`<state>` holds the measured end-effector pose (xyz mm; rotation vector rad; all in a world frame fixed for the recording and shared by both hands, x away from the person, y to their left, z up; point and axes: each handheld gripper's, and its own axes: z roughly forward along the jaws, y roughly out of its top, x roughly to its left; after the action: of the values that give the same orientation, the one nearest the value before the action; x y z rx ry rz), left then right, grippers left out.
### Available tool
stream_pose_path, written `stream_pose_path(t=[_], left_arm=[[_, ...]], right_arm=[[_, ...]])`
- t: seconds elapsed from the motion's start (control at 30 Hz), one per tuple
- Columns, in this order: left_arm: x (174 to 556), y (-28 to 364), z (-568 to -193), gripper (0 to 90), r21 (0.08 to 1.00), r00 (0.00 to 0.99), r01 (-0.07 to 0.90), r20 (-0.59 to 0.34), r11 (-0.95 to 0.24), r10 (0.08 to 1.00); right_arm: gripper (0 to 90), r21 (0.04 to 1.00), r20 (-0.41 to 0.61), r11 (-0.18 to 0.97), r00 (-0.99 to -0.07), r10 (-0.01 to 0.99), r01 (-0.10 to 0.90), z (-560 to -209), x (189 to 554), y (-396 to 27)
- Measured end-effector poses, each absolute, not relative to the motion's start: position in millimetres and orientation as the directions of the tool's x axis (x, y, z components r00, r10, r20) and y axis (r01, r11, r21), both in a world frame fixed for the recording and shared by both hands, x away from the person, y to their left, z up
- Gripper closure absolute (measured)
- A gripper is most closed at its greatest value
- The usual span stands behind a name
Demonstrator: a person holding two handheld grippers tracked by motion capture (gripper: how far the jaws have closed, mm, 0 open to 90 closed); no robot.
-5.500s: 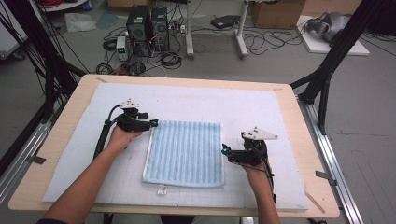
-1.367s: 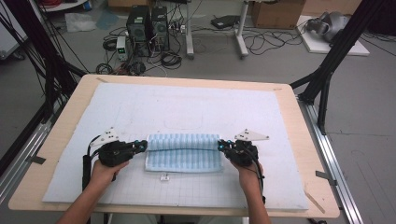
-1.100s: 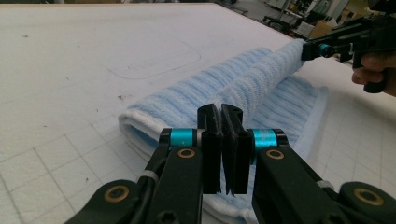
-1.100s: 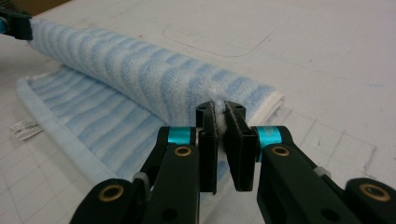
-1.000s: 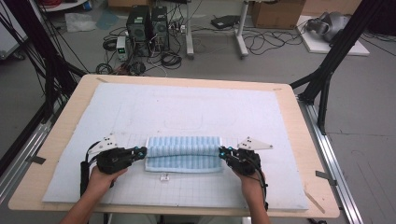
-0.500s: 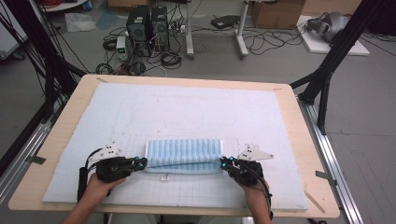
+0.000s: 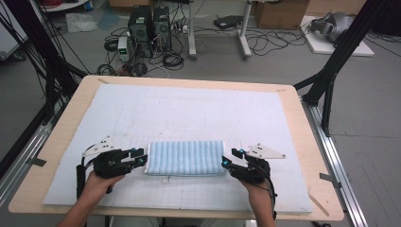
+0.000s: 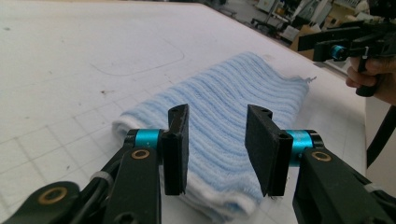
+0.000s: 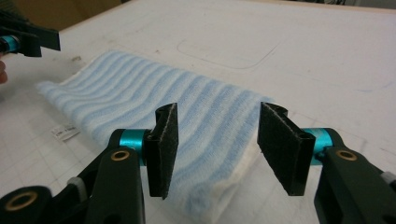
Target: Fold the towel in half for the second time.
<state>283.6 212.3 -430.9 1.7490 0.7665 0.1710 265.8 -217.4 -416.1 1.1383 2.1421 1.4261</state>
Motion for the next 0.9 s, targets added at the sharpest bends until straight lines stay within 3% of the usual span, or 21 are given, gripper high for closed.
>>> stream_pose_path(t=[0.13, 0.27, 0.47, 0.7, 0.77, 0.9], left_arm=[[288, 195, -440, 60.3, 0.875, 0.780, 0.435, -0.248, -0.211, 0.575], [285, 186, -450, 60.1, 0.836, 0.784, 0.434, -0.168, -0.335, 0.597], [286, 181, -450, 59.7, 0.817, 0.770, 0.419, -0.089, -0.396, 0.631], [288, 182, -449, 61.0, 0.816, 0.753, 0.433, -0.093, -0.384, 0.652], [288, 185, -450, 59.3, 0.826, 0.749, 0.443, -0.126, -0.349, 0.651], [296, 194, -448, 55.9, 0.859, 0.750, 0.424, -0.155, -0.287, 0.643]], right_arm=[[49.2, 0.847, 0.108, 0.268, -0.644, 0.758, 0.459, -428, 279, -198], [47.9, 0.798, 0.041, 0.386, -0.681, 0.731, 0.462, -438, 278, -184], [44.7, 0.759, -0.025, 0.469, -0.699, 0.715, 0.452, -444, 270, -176], [41.1, 0.762, -0.012, 0.463, -0.706, 0.708, 0.452, -444, 266, -179], [39.0, 0.786, 0.026, 0.423, -0.708, 0.706, 0.451, -440, 268, -184], [43.8, 0.846, 0.067, 0.333, -0.703, 0.708, 0.416, -430, 279, -189]])
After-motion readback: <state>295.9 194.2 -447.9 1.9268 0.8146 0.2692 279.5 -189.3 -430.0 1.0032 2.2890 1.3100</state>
